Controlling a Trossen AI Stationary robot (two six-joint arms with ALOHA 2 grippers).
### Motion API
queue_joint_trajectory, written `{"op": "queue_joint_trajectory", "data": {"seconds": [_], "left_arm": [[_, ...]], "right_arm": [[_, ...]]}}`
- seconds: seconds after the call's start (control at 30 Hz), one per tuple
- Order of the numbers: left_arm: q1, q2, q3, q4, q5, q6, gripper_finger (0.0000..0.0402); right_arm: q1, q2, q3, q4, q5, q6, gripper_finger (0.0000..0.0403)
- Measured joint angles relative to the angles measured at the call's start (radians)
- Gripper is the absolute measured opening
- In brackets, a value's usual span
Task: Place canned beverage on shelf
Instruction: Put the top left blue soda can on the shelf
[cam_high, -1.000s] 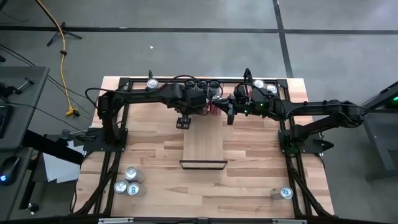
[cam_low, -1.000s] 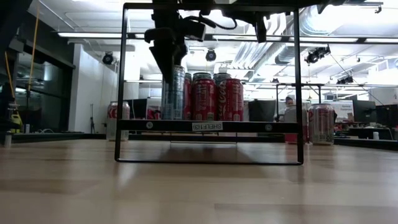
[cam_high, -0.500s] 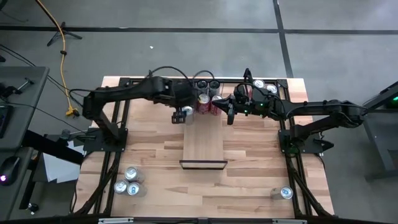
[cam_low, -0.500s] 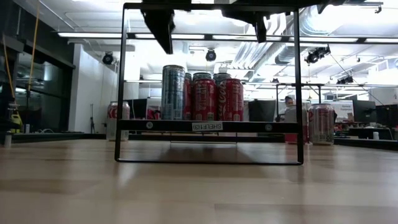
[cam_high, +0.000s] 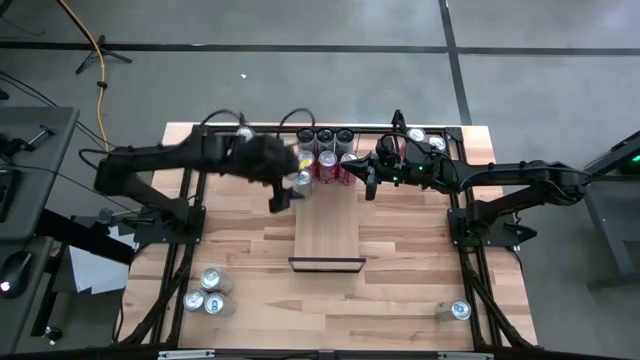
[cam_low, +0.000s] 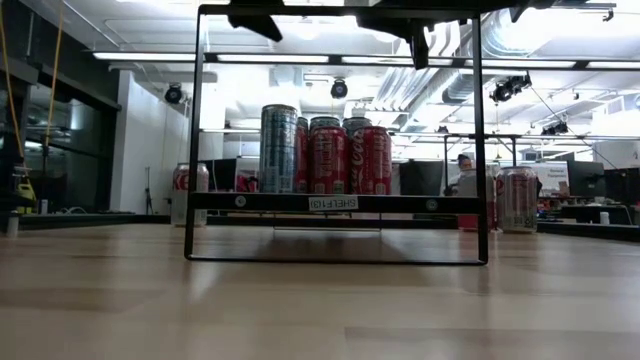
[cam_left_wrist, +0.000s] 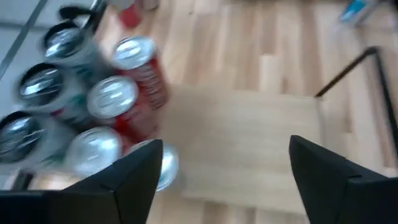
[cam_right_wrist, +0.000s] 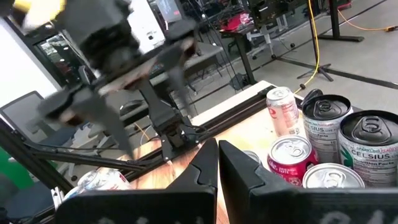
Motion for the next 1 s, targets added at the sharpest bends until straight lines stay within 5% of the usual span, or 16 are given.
{"op": "queue_joint_trajectory", "data": {"seconds": [0.13, 0.37, 0.6, 1.0], "left_arm": [[-0.071, -0.098, -0.253, 0.251, -0.003, -0.082, 0.0214], [-0.136, -0.196, -0.629, 0.603, -0.045, -0.272, 0.0017], [-0.095, -0.185, -0.849, 0.923, -0.056, -0.339, 0.0003], [0.042, -0.097, -0.873, 1.004, -0.036, -0.163, 0.0]], "right_arm": [[0.0, 0.0, 0.0, -0.003, 0.0, 0.0, 0.0], [0.0, 0.0, 0.0, -0.01, 0.0, 0.0, 0.0], [0.0, 0.0, 0.0, -0.01, 0.0, 0.0, 0.0], [0.0, 0.0, 0.0, -0.027, 0.0, -0.001, 0.0]]}}
